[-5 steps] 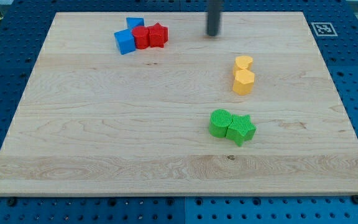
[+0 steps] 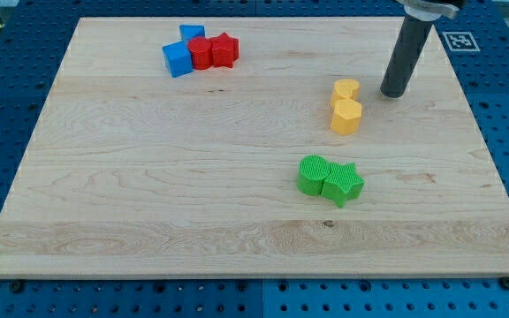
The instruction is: Separate the yellow hexagon from the yellow heart
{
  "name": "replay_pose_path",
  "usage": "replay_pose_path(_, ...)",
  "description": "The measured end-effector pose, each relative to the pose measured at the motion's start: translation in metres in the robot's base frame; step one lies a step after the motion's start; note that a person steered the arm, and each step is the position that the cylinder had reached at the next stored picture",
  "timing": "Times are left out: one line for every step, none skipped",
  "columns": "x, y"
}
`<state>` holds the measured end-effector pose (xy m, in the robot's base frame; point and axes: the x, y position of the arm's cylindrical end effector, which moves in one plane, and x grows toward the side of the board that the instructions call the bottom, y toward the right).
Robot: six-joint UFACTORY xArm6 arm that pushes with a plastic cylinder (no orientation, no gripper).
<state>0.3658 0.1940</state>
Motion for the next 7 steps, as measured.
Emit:
replay_pose_path(0.000, -0.026)
replay_pose_path(0.000, -0.043)
replay_pose_path(0.000, -0.043)
replay_pose_path(0.007, -0.044)
replay_pose_path(0.033, -0.045)
replay_pose_path(0.041, -0.052)
replay_pose_path(0.041, -0.063)
